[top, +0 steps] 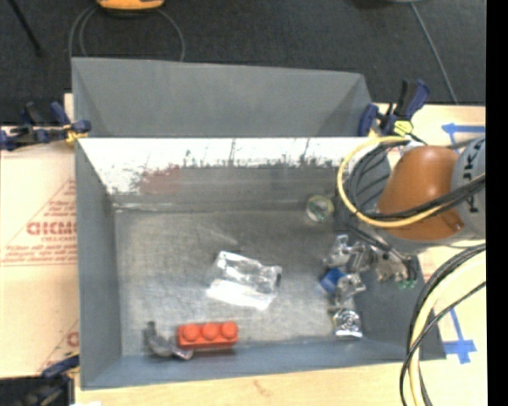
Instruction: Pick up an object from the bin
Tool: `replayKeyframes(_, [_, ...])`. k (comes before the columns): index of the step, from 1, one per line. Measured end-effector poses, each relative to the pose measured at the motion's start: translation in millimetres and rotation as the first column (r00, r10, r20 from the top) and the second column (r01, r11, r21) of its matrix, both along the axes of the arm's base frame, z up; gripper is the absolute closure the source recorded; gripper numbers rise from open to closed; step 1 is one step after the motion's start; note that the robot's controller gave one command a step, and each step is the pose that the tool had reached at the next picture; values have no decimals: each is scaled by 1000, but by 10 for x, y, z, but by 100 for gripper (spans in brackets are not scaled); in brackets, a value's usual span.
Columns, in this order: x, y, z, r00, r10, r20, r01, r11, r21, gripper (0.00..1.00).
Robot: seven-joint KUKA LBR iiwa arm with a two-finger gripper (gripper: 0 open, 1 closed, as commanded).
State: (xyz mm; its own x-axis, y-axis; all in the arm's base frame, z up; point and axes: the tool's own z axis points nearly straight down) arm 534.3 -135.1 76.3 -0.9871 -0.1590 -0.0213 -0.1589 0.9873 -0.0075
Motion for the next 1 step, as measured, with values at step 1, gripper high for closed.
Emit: replayKeyframes(1, [362,52,1656,936,352,-12,-352,936,-2,100])
